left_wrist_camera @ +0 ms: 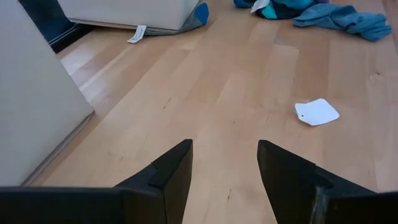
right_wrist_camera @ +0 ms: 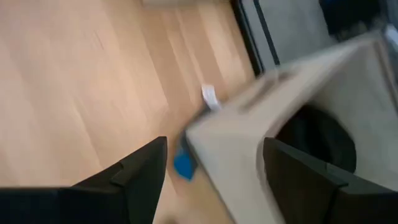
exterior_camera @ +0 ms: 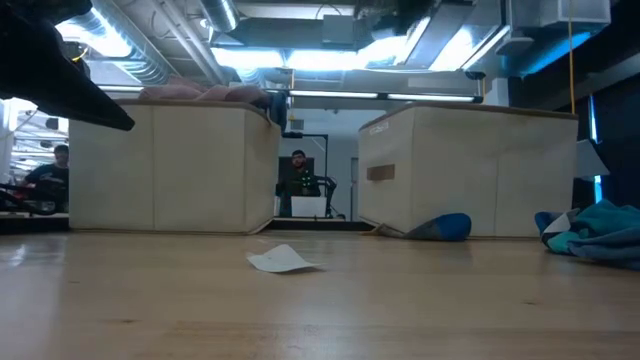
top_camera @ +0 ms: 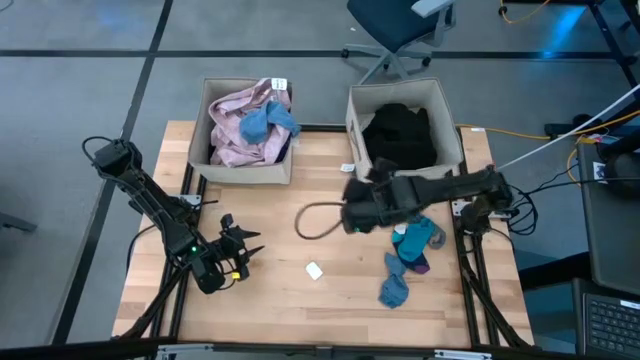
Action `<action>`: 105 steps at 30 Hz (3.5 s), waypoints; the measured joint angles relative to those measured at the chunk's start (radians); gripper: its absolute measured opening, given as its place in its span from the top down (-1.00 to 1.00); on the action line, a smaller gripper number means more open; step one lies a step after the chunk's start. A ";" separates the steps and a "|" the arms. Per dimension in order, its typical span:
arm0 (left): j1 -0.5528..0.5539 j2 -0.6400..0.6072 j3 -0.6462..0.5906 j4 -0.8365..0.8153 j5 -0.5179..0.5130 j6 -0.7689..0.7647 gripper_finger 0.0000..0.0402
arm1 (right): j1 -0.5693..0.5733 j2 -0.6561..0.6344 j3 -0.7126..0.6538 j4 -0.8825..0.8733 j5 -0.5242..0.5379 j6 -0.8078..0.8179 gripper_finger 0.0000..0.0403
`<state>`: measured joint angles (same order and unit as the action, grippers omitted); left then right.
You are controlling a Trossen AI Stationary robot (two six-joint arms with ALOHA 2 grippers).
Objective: Sort clothes
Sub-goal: Put the blue sock into the left brown laundry organizer
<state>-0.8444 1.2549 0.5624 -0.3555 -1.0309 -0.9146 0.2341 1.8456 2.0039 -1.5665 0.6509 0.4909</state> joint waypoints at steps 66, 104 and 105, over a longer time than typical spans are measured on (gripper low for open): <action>0.013 0.001 0.000 0.006 -0.021 -0.002 0.14 | 0.340 -0.380 -0.949 0.761 -0.592 0.836 -0.45; 0.013 0.001 0.000 0.008 0.010 -0.021 0.14 | 0.480 -0.001 -0.932 0.772 -0.490 0.617 0.87; 0.013 0.001 0.000 0.008 0.010 -0.020 0.14 | 0.480 -0.003 -0.920 0.769 -0.476 0.598 0.85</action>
<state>-0.8310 1.2556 0.5625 -0.3477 -1.0206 -0.9341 0.7139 1.8427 1.0841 -0.7975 0.1745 1.0893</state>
